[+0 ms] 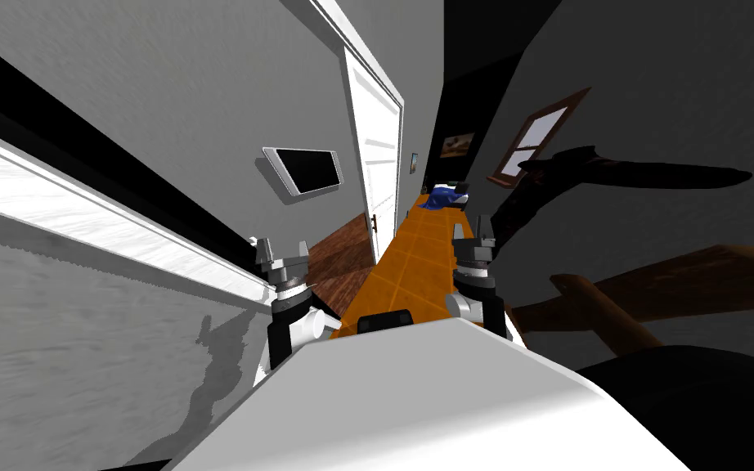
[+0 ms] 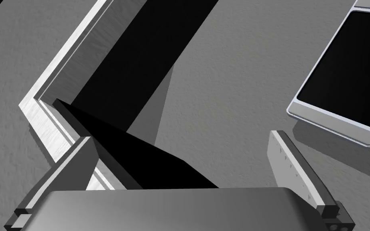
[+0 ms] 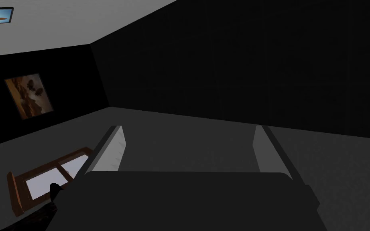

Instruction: Push the door open

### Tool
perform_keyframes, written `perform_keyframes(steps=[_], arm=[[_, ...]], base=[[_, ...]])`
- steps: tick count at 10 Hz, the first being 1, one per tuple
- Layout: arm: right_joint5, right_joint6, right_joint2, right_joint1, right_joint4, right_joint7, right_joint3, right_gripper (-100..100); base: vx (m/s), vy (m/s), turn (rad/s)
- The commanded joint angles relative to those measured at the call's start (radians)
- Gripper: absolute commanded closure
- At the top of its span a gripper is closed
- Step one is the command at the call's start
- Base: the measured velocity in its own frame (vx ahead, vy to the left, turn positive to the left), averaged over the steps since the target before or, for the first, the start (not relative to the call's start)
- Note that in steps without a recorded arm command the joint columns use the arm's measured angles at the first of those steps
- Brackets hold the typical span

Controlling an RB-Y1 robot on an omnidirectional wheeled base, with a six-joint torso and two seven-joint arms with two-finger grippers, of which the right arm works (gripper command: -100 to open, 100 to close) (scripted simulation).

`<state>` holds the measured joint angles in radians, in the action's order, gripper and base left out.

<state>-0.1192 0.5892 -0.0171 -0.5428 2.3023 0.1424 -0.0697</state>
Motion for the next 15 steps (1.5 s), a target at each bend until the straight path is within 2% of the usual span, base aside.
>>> perform_keyframes(steps=[1,8,15], arm=[[-0.004,0.002,-0.003,0.0,-0.004,-0.004,0.0,-100],[-0.02,0.01,-0.016,0.0,-0.019,-0.019,0.0,-100],[-0.077,0.04,-0.046,0.002,-0.076,-0.075,-0.001,-100]], base=[[-0.066,0.023,0.053],[-0.249,-0.007,0.055],[-0.245,-0.019,0.161]])
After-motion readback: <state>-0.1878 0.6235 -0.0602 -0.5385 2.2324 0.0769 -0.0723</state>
